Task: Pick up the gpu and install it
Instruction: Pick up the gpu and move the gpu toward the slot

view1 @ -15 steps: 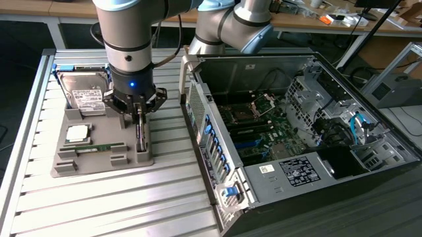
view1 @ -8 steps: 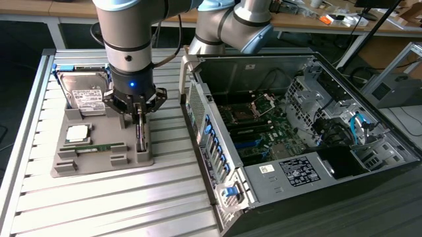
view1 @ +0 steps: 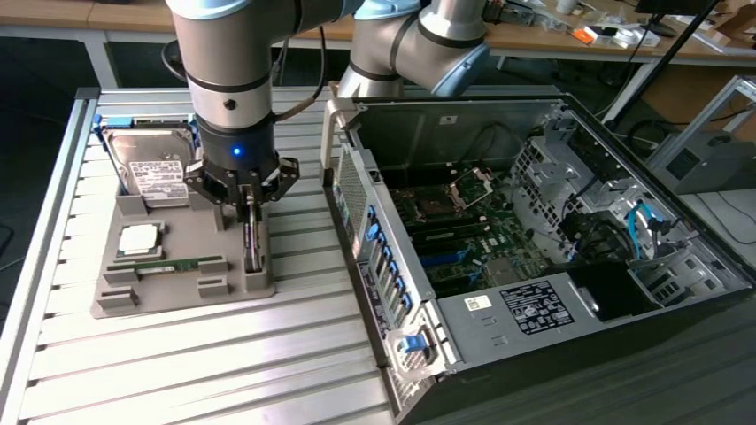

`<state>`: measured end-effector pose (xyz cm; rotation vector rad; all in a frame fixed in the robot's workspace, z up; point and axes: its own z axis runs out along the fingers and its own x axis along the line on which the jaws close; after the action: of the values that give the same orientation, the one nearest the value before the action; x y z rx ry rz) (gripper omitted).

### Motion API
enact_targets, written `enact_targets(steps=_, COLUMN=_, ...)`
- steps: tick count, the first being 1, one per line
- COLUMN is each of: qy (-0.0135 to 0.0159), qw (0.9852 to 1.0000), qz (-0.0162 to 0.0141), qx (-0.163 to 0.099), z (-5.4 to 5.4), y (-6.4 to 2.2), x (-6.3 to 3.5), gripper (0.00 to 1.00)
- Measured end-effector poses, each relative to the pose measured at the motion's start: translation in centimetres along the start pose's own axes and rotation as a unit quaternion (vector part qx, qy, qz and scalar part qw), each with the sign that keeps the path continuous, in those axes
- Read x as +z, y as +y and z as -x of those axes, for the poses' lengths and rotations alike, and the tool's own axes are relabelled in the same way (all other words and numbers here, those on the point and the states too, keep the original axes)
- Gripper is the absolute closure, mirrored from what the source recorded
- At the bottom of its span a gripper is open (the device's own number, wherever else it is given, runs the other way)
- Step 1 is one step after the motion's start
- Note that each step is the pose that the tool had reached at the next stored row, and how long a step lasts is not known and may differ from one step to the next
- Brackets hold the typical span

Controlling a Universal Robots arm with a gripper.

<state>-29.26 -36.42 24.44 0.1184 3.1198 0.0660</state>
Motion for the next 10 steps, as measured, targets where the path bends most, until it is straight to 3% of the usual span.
enact_targets(steps=10, qy=0.0, qw=1.0, qz=0.0, qx=0.0, z=0.01, y=0.03, x=-0.66, gripper=0.73)
